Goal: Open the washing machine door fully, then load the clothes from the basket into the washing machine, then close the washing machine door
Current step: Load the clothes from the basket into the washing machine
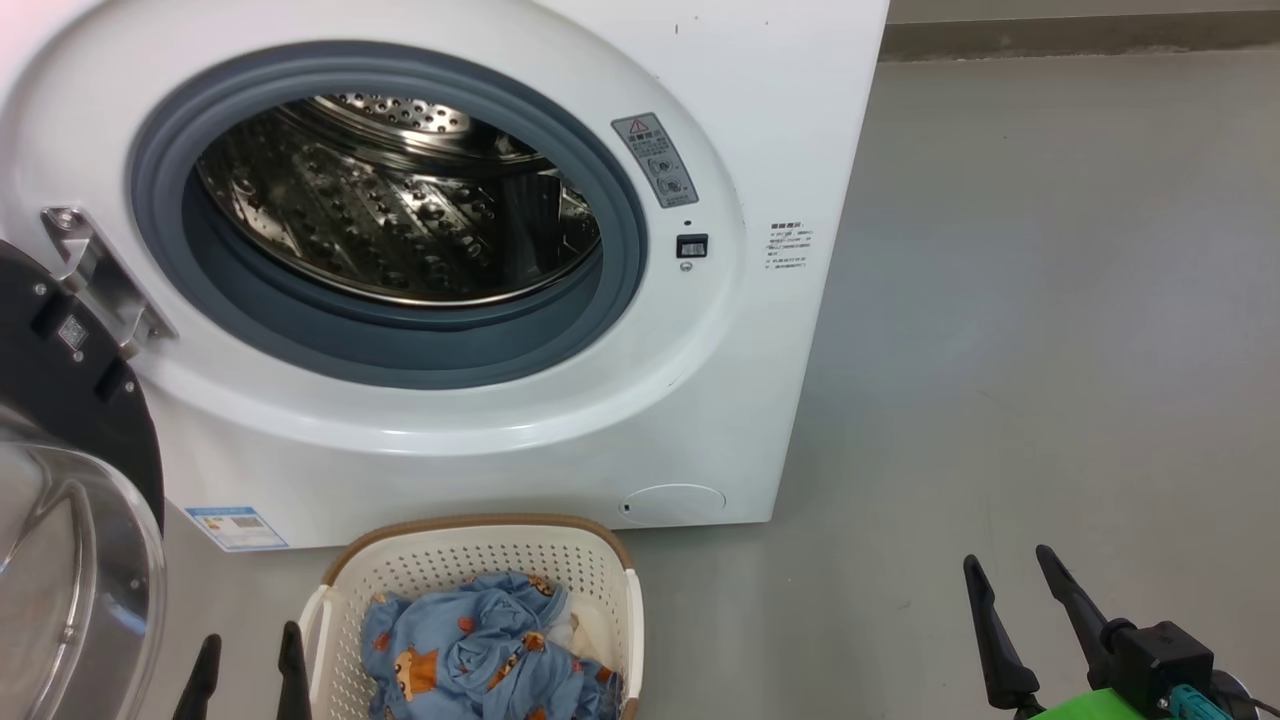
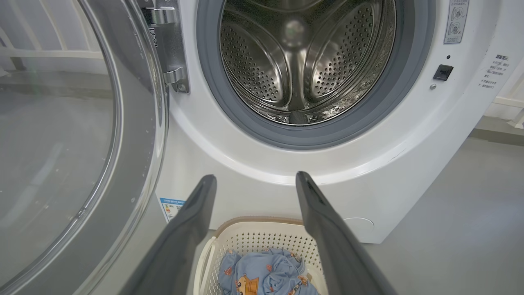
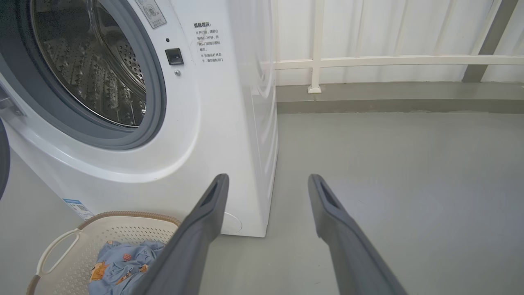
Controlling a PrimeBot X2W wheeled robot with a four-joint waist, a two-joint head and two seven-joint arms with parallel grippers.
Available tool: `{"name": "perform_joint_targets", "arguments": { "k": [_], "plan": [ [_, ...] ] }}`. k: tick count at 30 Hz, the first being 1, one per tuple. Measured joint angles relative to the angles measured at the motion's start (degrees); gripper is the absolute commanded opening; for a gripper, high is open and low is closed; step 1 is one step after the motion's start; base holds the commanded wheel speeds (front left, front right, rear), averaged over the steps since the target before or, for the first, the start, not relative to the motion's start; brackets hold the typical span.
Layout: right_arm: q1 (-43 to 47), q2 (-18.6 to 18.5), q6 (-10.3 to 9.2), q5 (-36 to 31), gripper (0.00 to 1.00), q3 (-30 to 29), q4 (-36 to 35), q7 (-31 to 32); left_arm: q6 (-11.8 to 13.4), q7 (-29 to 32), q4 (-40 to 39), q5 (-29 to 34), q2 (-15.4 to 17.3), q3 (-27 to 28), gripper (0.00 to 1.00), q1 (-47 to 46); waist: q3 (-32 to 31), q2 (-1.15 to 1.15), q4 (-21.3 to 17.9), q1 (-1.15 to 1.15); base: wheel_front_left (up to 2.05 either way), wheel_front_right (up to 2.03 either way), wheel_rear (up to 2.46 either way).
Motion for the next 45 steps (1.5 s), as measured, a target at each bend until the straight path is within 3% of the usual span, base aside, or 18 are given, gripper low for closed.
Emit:
{"name": "perform_joint_targets", "arguments": {
  "k": [13,19,29,37,45],
  "plan": [
    [-0.55,0.01,0.00,0.07,1.00,0.24,-0.21,0.00,1.60,0.00,1.89,2.49,0.03,-3.39,1.00,-0.38,2.64,0.00,-0.67,0.00,0.00,0.00,0.00],
    [-3.58,-0.01,0.00,0.09,1.00,1.10,-0.86,0.00,1.89,0.00,4.67,1.77,0.00,-3.71,1.00,-5.09,6.10,0.00,-1.68,0.00,0.00,0.00,0.00],
    [-10.00,-0.15,0.00,1.74,1.00,2.98,-2.77,-0.01,-0.68,0.89,16.90,-1.79,2.15,-6.51,1.00,-16.25,14.30,0.00,-4.75,0.00,0.00,0.00,0.00],
    [-14.43,-0.25,0.00,4.04,1.00,4.28,-4.60,-0.01,-1.15,4.50,26.53,-6.66,4.67,-8.45,1.00,-24.17,20.07,0.00,-8.24,0.00,0.00,0.00,0.00],
    [-18.98,-0.43,0.00,4.59,1.00,5.84,-7.06,-0.27,-1.16,7.94,39.33,-6.45,6.86,-11.68,1.00,-31.74,26.14,0.00,-10.82,0.00,0.00,0.00,0.00]
  ]
}}
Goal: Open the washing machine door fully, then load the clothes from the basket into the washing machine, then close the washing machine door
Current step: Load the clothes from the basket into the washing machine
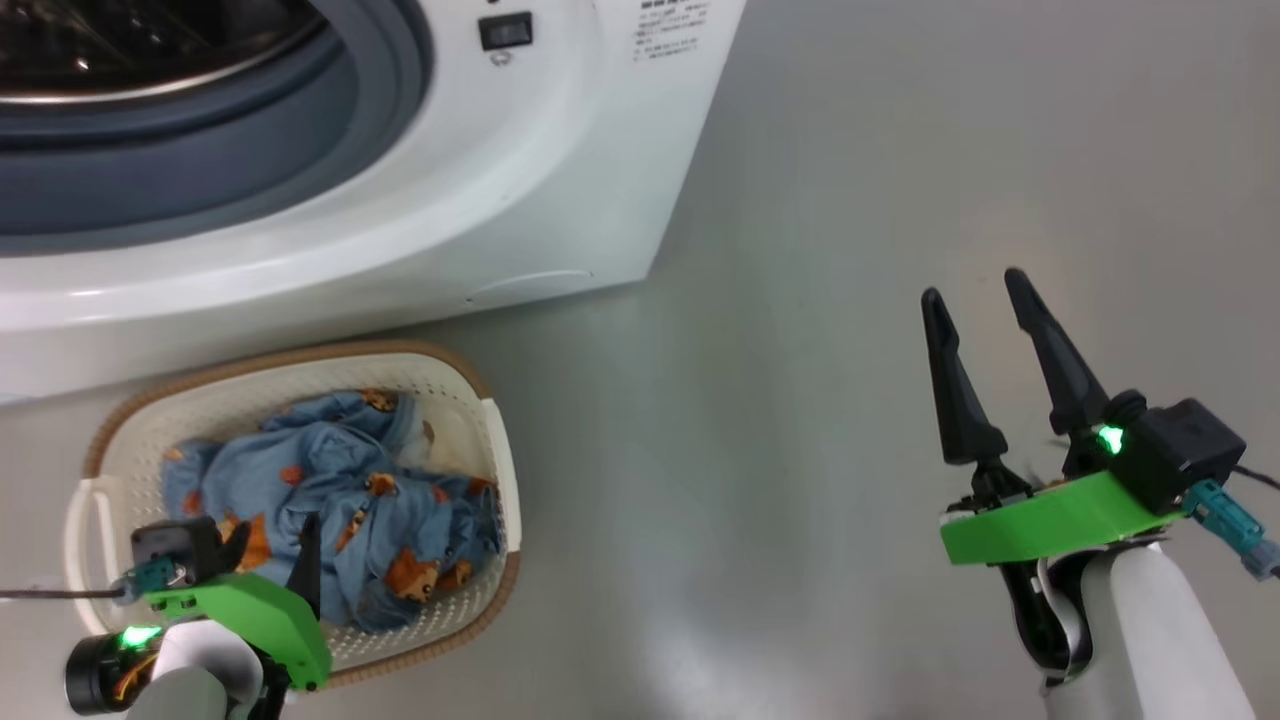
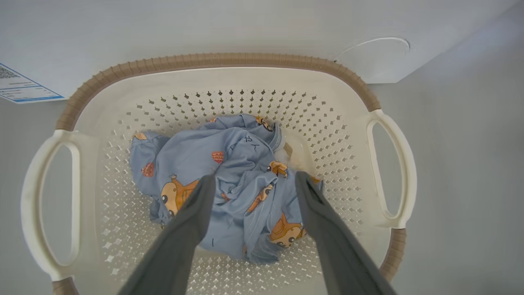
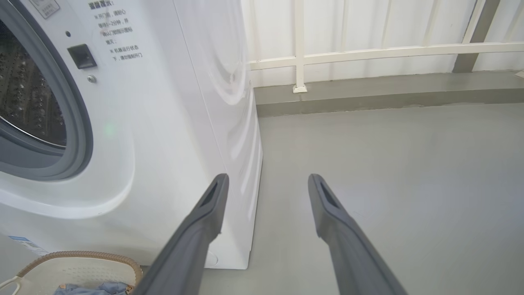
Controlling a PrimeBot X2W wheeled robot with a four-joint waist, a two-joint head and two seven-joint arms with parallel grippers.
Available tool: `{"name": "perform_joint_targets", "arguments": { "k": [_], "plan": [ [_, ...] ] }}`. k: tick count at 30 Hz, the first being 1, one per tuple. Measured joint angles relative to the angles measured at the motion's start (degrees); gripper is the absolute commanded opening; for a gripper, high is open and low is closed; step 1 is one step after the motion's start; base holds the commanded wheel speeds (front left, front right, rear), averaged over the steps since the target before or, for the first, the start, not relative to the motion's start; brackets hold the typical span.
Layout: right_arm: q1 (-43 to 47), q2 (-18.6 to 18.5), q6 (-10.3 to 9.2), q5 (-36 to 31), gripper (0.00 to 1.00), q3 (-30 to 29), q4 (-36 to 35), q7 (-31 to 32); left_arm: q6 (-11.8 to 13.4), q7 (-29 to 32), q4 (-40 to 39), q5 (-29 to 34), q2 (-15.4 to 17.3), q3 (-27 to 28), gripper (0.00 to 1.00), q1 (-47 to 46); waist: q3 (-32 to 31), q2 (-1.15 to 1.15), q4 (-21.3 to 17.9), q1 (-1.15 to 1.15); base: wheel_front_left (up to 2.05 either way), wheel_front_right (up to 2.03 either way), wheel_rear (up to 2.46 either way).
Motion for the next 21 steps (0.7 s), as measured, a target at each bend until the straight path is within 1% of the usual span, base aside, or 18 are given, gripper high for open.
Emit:
{"name": "perform_joint_targets", "arguments": {
  "k": [5,8,10,11,13,15,17,21],
  "plan": [
    [-2.05,-0.05,0.00,-0.09,1.00,0.97,-1.04,-0.13,0.00,1.14,6.45,-0.97,0.64,-1.71,1.00,-3.77,3.05,0.00,-0.95,0.00,0.00,0.00,0.00],
    [-2.76,-0.05,0.00,-0.47,1.00,1.08,-1.34,-0.14,0.00,2.07,8.89,-2.41,0.93,-1.36,1.00,-5.45,4.20,0.00,-1.26,0.00,0.00,0.00,0.00],
    [-3.94,-0.09,0.00,-0.55,1.00,1.08,-1.64,-0.14,0.00,2.33,11.41,-3.30,1.69,-1.65,1.00,-7.59,5.80,0.00,-1.62,0.00,0.00,0.00,0.00],
    [-3.94,-0.09,0.00,-0.55,1.00,1.08,-1.64,-0.14,0.00,2.33,11.41,-3.30,1.69,-1.65,1.00,-7.59,5.80,0.00,-1.62,0.00,0.00,0.00,0.00],
    [-4.66,-0.10,0.00,-0.55,1.00,1.08,-1.82,-0.14,0.00,2.96,12.55,-5.59,1.67,-1.90,1.00,-8.87,6.79,0.00,-1.80,0.00,0.00,0.00,0.00],
    [-5.20,-0.11,0.00,-0.55,1.00,1.12,-1.88,-0.14,0.00,3.53,13.11,-5.67,1.86,-3.83,1.00,-9.88,7.75,0.00,-1.95,0.00,0.00,0.00,0.00],
    [-5.80,-0.11,0.00,-0.56,1.00,1.22,-2.10,-0.14,0.00,4.26,13.58,-7.20,1.80,-4.55,1.00,-10.72,8.69,0.00,-2.09,0.00,0.00,0.00,0.00],
    [-6.31,-0.11,0.00,-0.56,1.00,1.40,-2.54,-0.14,0.00,4.52,14.33,-9.31,2.70,-6.15,1.00,-12.33,10.66,0.00,-2.40,0.00,0.00,0.00,0.00]
  ]
}}
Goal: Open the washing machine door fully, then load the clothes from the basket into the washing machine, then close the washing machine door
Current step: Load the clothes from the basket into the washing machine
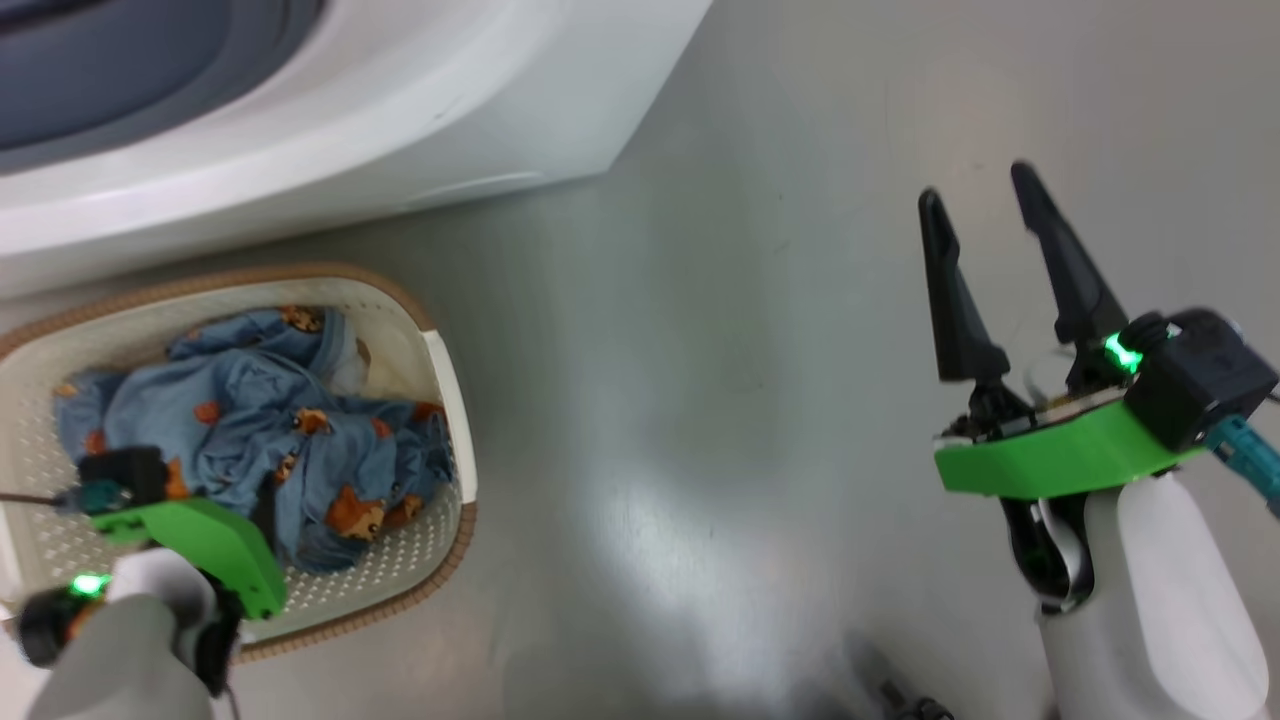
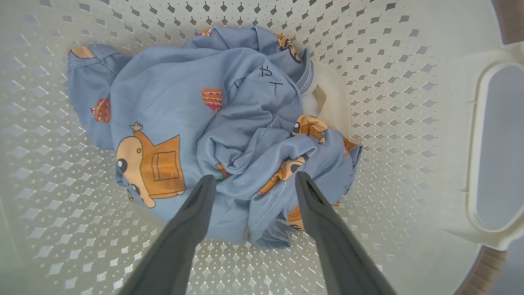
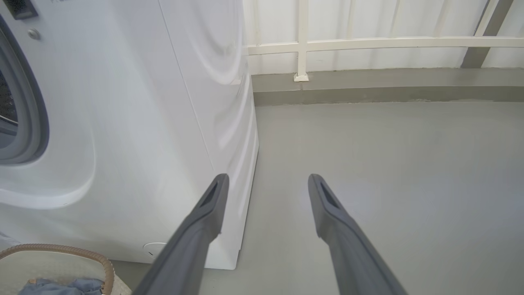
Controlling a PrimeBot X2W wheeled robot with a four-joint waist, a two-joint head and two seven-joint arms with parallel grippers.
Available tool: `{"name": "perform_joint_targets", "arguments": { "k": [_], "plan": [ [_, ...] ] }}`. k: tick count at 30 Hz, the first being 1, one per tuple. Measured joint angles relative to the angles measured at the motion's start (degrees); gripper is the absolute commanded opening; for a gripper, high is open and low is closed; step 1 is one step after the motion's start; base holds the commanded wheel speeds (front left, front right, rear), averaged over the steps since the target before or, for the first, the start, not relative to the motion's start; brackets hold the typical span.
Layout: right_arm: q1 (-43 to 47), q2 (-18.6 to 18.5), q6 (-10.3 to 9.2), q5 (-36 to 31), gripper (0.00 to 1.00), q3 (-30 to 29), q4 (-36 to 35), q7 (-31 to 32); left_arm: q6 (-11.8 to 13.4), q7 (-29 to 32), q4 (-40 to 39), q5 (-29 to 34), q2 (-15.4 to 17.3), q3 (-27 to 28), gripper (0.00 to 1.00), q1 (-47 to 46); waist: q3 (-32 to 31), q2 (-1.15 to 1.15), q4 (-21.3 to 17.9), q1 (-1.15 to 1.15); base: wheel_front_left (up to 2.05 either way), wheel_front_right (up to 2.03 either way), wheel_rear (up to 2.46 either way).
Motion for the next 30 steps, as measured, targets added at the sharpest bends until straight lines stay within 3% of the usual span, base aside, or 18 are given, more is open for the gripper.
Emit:
{"name": "perform_joint_targets", "arguments": {
  "k": [15,26,27,28,29,30],
  "plan": [
    [-2.83,-0.01,0.00,0.01,1.00,0.23,-2.37,0.00,0.00,-0.18,2.66,-3.97,4.48,-4.68,1.00,-7.54,8.19,0.00,-1.77,0.00,0.00,0.00,0.00],
    [-4.10,0.00,0.00,0.01,1.00,0.32,-3.19,0.00,0.00,-1.71,4.31,-6.39,4.58,-8.47,0.98,-11.24,11.98,0.00,-1.97,0.00,0.00,0.00,0.00],
    [-4.10,0.00,0.00,0.01,1.00,0.26,-3.19,0.00,0.00,-2.02,4.37,-6.39,4.54,-8.82,0.48,-11.29,11.94,0.00,-2.02,0.00,0.00,0.00,0.00],
    [-4.10,0.00,0.00,0.01,1.00,0.12,-3.19,0.00,0.00,-2.56,4.43,-6.39,4.52,-9.18,0.11,-11.29,11.89,0.00,-2.09,0.00,0.00,0.00,0.00],
    [-4.10,-0.01,0.00,0.01,1.00,0.05,-3.19,0.00,0.00,-3.01,4.52,-6.45,4.49,-9.48,0.00,-11.29,11.79,0.00,-2.14,0.00,0.00,0.00,0.00],
    [-4.09,-0.01,0.00,0.01,1.00,0.03,-3.18,0.00,0.00,-3.34,4.70,-6.57,4.44,-9.75,0.00,-11.29,11.63,0.00,-2.17,0.00,0.00,0.00,0.00]
  ]
}}
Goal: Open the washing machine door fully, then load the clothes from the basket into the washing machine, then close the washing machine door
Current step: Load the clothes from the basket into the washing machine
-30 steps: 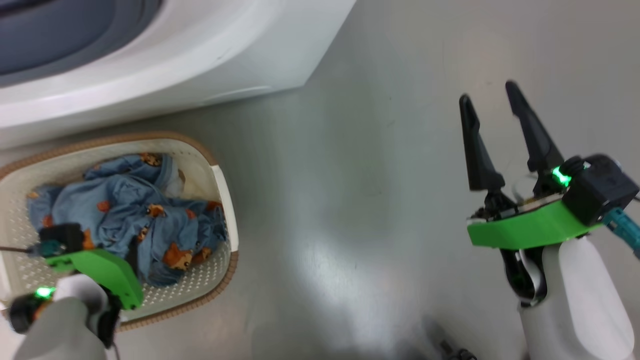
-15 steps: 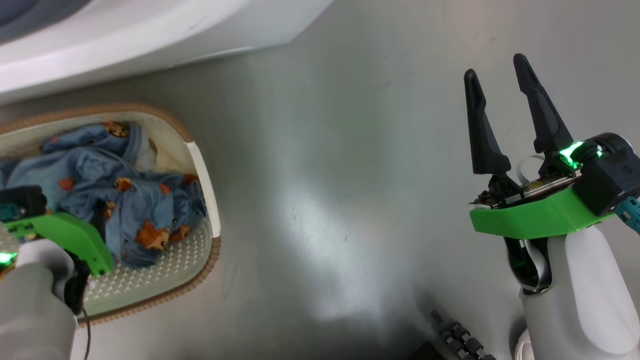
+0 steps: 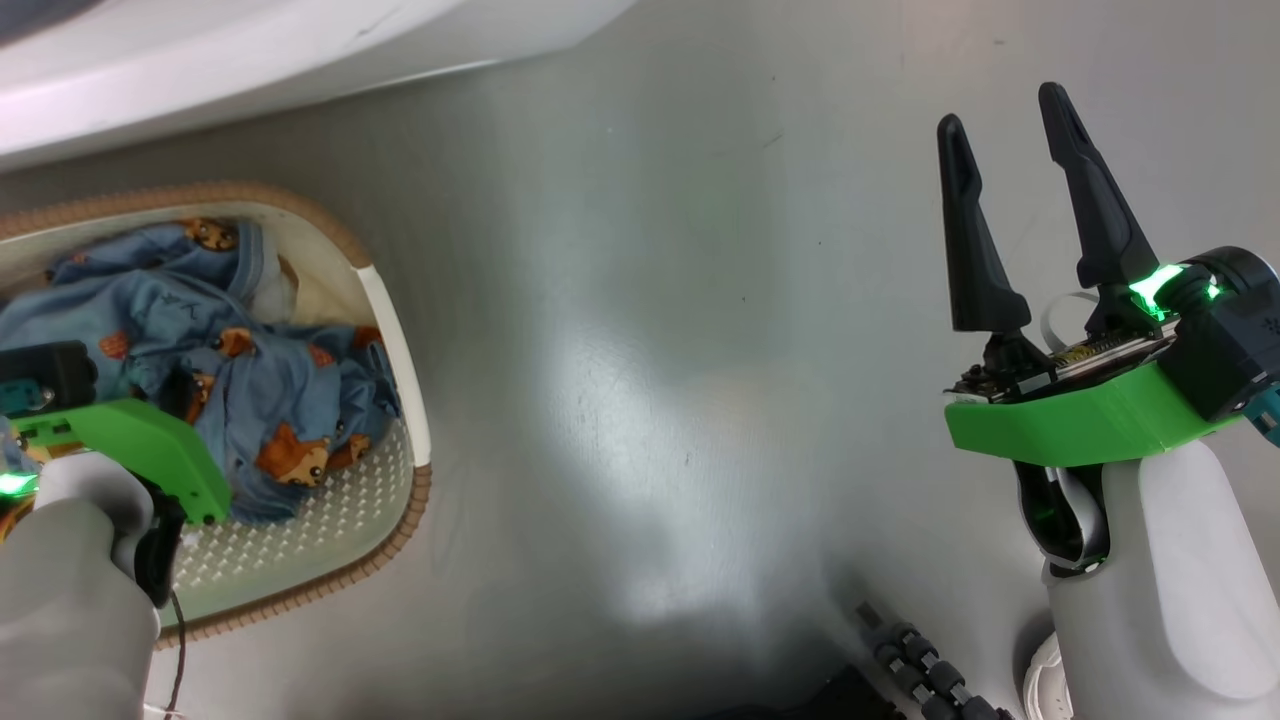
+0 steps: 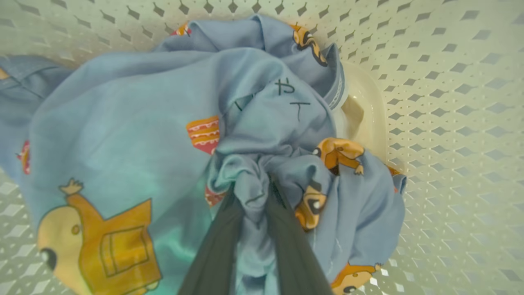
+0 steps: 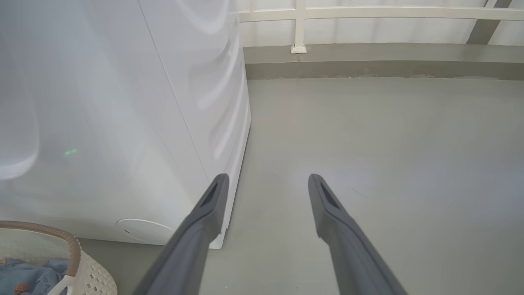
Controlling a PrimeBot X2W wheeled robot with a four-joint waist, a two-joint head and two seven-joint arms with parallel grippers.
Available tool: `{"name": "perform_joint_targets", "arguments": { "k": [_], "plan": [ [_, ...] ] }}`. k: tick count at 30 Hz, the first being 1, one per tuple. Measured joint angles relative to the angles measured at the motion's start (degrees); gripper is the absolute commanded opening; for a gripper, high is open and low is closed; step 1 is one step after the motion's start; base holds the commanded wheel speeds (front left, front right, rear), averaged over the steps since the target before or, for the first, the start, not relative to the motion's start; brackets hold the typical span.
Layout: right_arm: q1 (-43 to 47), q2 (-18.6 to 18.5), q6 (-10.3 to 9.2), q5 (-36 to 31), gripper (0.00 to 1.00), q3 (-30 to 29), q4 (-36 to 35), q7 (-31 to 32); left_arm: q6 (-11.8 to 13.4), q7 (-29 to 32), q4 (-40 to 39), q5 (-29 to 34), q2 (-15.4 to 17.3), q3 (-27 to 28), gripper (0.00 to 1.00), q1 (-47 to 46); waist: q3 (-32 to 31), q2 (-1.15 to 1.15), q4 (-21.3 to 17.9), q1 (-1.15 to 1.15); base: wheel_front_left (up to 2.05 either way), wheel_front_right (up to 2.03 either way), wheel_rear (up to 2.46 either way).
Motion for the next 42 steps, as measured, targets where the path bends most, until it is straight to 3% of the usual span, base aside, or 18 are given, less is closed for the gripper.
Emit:
{"name": "perform_joint_targets", "arguments": {
  "k": [17,21,27,32,42],
  "plan": [
    [5.14,0.01,0.00,-0.11,1.00,-2.15,3.88,0.00,-0.01,-8.92,-2.77,-6.64,-2.94,0.31,0.00,10.48,-12.33,0.00,2.87,0.00,0.00,0.00,0.00],
    [7.83,0.03,0.00,-0.59,1.00,-3.49,4.90,0.00,0.30,-8.93,-9.89,-6.08,-3.26,3.94,0.00,14.72,-16.60,0.00,3.91,0.00,0.00,0.00,0.00],
    [12.57,0.08,0.00,-1.02,1.00,-5.02,6.25,0.00,3.14,-8.93,-21.61,-1.58,-4.28,9.58,0.00,24.58,-23.36,0.00,5.64,0.00,0.00,0.00,0.00],
    [16.79,0.08,0.00,-1.01,1.00,-5.84,6.93,0.00,4.89,-8.93,-31.87,3.37,-7.01,14.01,0.00,34.45,-30.29,0.00,7.16,0.00,0.00,0.00,0.00],
    [22.10,0.19,0.00,-1.04,1.00,-6.33,7.56,0.00,6.09,-8.93,-43.61,9.98,-10.01,18.19,0.00,46.69,-39.98,0.00,8.57,0.00,0.00,0.00,0.00]
  ]
}}
